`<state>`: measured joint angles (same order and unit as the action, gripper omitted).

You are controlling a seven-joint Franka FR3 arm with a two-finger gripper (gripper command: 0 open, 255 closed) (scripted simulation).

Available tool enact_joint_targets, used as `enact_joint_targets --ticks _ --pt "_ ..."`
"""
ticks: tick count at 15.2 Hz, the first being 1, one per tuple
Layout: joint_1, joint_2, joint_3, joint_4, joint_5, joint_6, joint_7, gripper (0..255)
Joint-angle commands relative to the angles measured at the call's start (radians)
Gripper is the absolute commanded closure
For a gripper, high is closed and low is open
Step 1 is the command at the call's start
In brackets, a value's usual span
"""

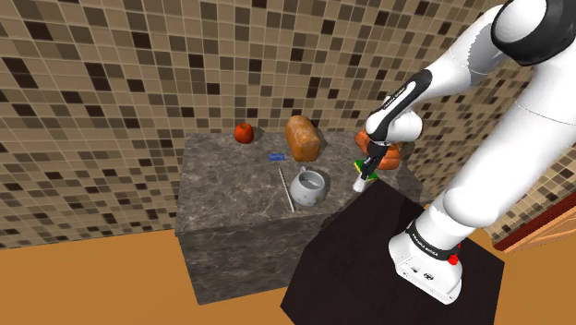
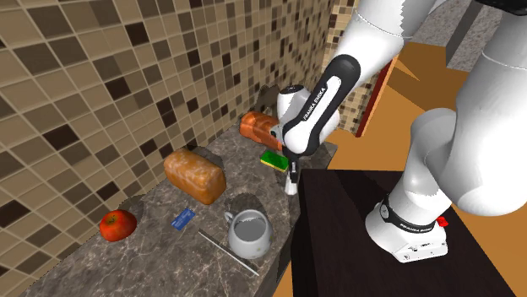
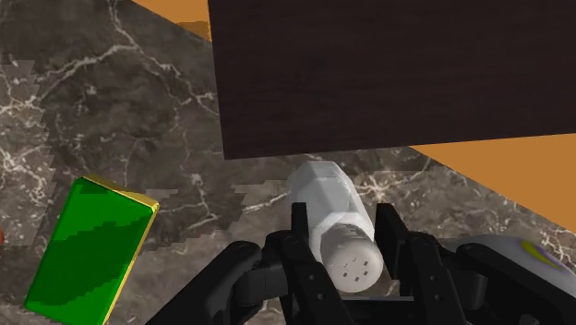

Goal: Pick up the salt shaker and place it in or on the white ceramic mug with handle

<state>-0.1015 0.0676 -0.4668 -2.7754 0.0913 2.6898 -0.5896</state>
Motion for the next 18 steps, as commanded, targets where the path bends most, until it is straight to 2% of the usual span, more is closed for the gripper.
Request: enact_joint_targets --ticks 1,9,18 --pt "0.003 -0.044 -0.014 -0.007 -0.053 -0.031 0.038 255" --pt "-0.024 -0.204 -0.018 -0.006 -0.193 -0.177 0.139 255" --pt "-0.055 -0.357 0.010 0.018 -0.260 -0.347 0.193 255"
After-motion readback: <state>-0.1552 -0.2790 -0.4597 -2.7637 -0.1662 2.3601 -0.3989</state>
